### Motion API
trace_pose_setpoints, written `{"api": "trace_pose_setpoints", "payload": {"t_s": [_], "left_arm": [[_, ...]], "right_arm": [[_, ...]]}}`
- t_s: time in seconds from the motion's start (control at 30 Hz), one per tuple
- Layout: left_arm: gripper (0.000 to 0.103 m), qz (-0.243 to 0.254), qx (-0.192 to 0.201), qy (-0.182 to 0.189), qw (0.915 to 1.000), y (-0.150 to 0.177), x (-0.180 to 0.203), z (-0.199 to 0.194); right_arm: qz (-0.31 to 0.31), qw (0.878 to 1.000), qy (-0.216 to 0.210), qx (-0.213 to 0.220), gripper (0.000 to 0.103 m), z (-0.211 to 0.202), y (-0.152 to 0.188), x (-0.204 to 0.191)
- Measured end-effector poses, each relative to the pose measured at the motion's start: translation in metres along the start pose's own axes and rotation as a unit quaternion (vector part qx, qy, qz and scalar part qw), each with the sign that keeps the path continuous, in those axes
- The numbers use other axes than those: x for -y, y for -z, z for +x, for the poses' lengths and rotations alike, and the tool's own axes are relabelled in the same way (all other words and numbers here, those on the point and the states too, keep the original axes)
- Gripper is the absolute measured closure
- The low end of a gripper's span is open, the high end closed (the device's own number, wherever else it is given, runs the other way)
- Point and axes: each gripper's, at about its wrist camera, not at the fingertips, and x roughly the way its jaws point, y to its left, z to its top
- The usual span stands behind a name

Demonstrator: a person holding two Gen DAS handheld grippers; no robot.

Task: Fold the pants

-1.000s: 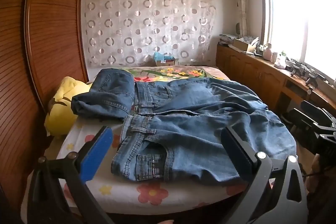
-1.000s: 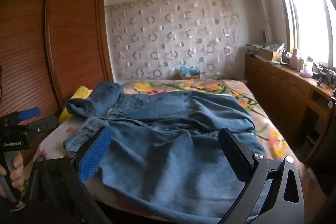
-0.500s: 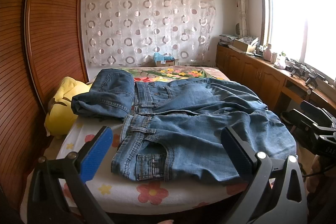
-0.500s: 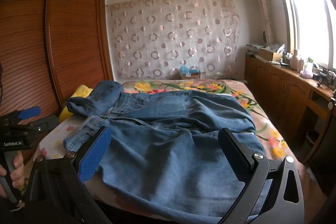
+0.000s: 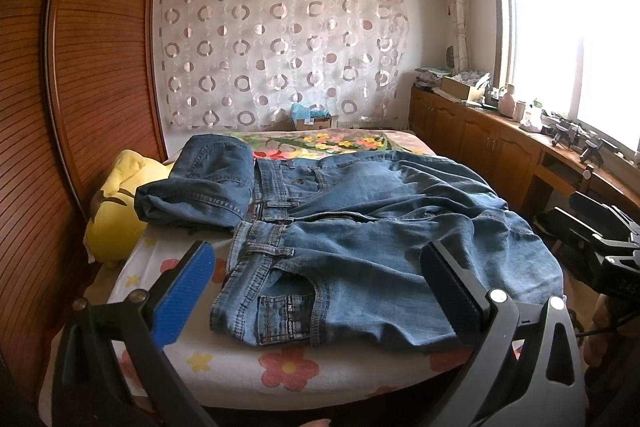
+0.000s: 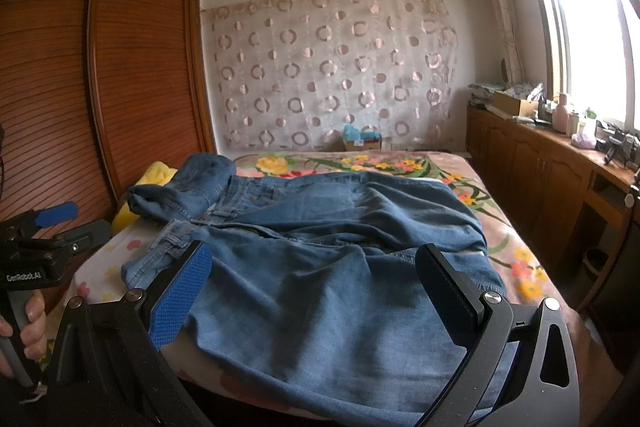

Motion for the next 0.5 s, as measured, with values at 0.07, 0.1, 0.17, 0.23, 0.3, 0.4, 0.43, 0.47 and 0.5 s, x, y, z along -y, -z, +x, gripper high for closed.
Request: {"api": "trace_pose_setpoints", "payload": {"t_s": [0.07,0.1,0.17,0.23,0.3,0.4,0.43,0.47,0.5], "left_arm": [[0.000,0.000,0.001,0.000,1.0000,-0.0006,0.0011,-0.0011],[0.000,0.000,0.001,0.000,1.0000,-0.0027,0.0030,-0.0027],[0.000,0.001,0.001,0.000,1.0000,-0.0026,0.0030,-0.0029],[0.000,0.001,0.001,0.000,1.0000,-0.0021,0.0031,-0.0029],[0.000,0.001,0.001,0.000,1.0000,-0.0024,0.0031,-0.0030],[0.000,0.001,0.002,0.000,1.0000,-0.0020,0.0031,-0.0032],[0.000,0.001,0.002,0.000,1.0000,-0.0014,0.0031,-0.0031],[0.000,0.001,0.002,0.000,1.0000,-0.0019,0.0029,-0.0031],[0.000,0.001,0.002,0.000,1.0000,-0.0020,0.0029,-0.0031]], "right_arm": [[-0.001,1.000,0.000,0.000,0.000,0.0010,-0.0001,-0.0003],[-0.001,1.000,-0.001,0.000,0.000,0.0010,-0.0001,-0.0002],[0.000,1.000,-0.001,0.000,0.000,0.0002,0.0001,0.0005],[0.000,1.000,0.000,0.000,0.000,0.0006,0.0000,0.0001],[0.000,1.000,-0.001,0.000,0.000,0.0011,-0.0001,-0.0001],[0.000,1.000,0.000,0.000,0.000,0.0013,-0.0001,0.0000],[0.000,1.000,-0.001,0.000,0.000,0.0010,0.0001,0.0001],[0.000,1.000,0.000,0.000,0.000,0.0015,-0.0001,0.0000],[0.000,1.000,0.000,0.000,0.000,0.0016,-0.0001,0.0001]]}}
